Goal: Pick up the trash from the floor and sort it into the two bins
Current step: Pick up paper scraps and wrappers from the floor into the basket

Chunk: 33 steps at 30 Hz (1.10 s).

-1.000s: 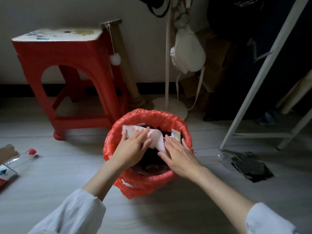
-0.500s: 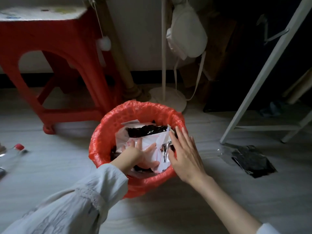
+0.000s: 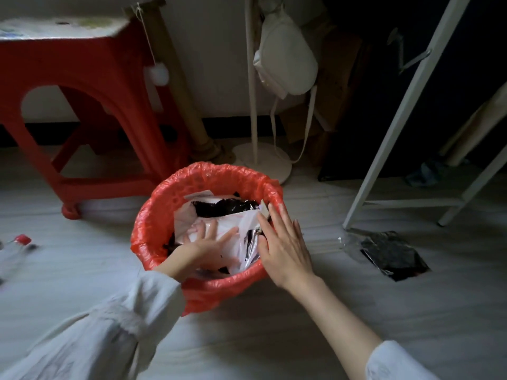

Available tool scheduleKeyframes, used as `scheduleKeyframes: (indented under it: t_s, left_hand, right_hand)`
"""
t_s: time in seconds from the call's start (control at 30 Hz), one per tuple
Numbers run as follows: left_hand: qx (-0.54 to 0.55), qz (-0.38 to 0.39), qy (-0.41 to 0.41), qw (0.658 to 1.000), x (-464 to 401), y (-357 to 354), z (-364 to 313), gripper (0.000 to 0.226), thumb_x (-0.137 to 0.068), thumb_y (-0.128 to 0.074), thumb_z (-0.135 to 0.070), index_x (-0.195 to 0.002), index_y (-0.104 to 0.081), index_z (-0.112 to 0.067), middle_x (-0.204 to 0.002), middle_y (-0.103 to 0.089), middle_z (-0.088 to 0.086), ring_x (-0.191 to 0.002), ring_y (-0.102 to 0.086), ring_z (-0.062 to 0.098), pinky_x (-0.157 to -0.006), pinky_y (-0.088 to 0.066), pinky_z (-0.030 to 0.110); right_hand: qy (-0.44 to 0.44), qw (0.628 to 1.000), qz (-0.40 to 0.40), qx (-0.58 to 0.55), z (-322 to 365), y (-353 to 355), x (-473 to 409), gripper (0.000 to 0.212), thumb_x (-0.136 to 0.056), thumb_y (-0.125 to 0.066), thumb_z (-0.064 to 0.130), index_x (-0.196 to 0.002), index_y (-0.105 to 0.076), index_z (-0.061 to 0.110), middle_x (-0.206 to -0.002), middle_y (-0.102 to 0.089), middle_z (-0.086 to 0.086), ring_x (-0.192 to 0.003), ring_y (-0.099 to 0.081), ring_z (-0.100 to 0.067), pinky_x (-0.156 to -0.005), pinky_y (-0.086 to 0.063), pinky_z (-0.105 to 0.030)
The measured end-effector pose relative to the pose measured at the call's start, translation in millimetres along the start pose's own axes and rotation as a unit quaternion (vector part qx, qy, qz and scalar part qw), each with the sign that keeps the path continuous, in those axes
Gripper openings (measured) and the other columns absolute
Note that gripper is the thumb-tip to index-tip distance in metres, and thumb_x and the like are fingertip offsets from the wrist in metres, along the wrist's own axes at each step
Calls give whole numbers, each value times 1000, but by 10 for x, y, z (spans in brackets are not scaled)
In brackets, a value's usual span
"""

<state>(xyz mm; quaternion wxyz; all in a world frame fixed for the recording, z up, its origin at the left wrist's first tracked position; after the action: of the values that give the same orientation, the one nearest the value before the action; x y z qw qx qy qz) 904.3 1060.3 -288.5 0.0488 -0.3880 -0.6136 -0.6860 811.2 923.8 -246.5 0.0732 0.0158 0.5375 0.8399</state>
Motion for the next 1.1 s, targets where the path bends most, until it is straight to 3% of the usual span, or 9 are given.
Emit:
scheduleKeyframes:
  t_s: [0.13,0.27,0.53,0.67,0.83,0.97,1.1]
  left_hand:
    - [28,-70,-21,997,253,102,46,79,-89,-42,-59,-144,13,-43,-154,24,6,-140,21,33,-110,-2,62]
    - [24,-128,-44,990,423,259,14,67,-94,-29,-55,-145,12,-40,-153,25,7,-141,20,31,-110,3,61]
    - [-30,-230,-68,970,799,545,-255,54,-97,-18,-49,-147,-14,-31,-157,12,4,-142,18,26,-109,8,60]
    - [-35,-255,-151,955,918,575,-594,50,-99,-27,-40,-146,-17,-30,-157,7,3,-143,16,26,-112,3,55]
    - [-27,-329,-281,901,893,587,-1243,45,-97,-38,-26,-142,-32,-23,-155,-15,7,-145,0,25,-115,-8,44]
    - [-50,-285,-330,898,632,391,-1720,48,-96,-41,-20,-143,-32,-18,-154,-19,10,-144,-10,26,-114,-16,39]
    - [-119,-127,-290,941,165,-56,-2089,56,-96,-39,-23,-147,-16,-21,-157,-1,9,-144,2,28,-115,-15,47]
  right_hand:
    - [-15,1000,4,-8,13,56,47,53,-98,-19,29,-149,-10,24,-158,8,6,-143,16,-7,-116,8,-36]
    - [-15,999,-3,-40,35,154,47,53,-100,-27,27,-149,-8,26,-158,5,6,-144,11,-9,-118,6,-36]
    - [-23,995,-46,-89,-58,455,119,50,-101,-27,26,-149,-13,26,-158,-5,2,-145,1,-9,-119,3,-35]
    - [-42,995,-47,-79,-228,545,182,49,-101,-28,26,-148,-17,24,-158,-10,1,-145,-3,-10,-119,1,-34]
    - [-96,992,-65,-41,-761,628,328,52,-99,-37,22,-148,-21,18,-156,-18,-3,-145,-12,-18,-118,-11,-38]
    - [-151,987,-51,0,-1324,592,490,53,-97,-41,23,-146,-24,15,-153,-25,-6,-142,-19,-21,-116,-18,-38]
    - [-243,970,1,24,-2013,499,660,53,-97,-40,26,-146,-23,18,-154,-23,-4,-143,-17,-23,-116,-19,-37]
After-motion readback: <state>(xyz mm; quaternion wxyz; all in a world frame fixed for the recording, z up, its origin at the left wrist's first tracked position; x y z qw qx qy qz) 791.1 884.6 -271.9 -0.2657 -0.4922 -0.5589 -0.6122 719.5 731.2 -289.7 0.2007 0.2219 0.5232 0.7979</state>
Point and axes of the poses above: each hand's wrist, its own x-axis away from the middle knuckle, its own y-axis out of the back of the hand, z = x × y, the point moved 3 cm from there along -x, towards the middle knuckle
